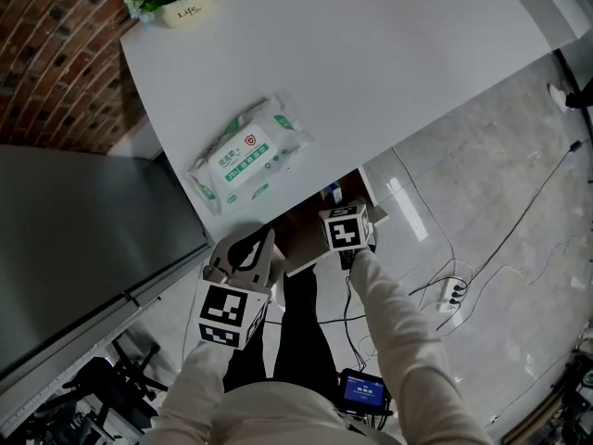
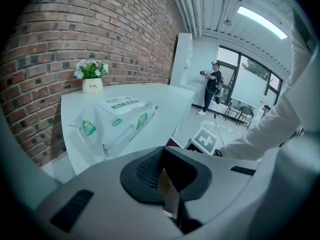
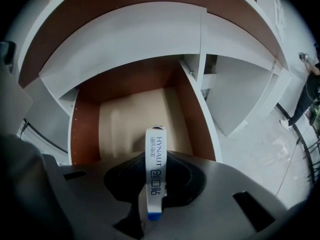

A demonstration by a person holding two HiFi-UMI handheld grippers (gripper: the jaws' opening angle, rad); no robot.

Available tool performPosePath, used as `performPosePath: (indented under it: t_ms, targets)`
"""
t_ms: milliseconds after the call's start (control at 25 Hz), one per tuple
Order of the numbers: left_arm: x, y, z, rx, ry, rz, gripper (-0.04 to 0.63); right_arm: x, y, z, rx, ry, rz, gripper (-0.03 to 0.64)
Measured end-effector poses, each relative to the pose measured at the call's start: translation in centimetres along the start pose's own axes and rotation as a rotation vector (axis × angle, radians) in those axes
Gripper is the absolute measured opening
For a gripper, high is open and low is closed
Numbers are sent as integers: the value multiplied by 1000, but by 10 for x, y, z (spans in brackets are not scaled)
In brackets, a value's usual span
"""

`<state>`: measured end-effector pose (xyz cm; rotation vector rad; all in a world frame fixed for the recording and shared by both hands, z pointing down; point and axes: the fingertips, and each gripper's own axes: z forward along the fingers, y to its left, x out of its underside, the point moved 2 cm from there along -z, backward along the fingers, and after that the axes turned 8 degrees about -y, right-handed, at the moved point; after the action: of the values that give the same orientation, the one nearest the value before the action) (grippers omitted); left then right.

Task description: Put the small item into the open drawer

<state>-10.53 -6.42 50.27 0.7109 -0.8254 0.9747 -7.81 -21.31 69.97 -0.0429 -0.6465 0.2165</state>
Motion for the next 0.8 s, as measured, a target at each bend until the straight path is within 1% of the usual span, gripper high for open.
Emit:
performPosePath:
  t_ms: [320,680,800]
  targets:
    - [8,0,-3,-10,6,-8,17,5,4,18,-3,23,-54,84]
    - [13,7,-4,-41,9,-23,17,9,7,33,-15,52,-84,87]
    - [14,8,-3,-39,11,-24,17,10,7,35,-15,52,-91,89]
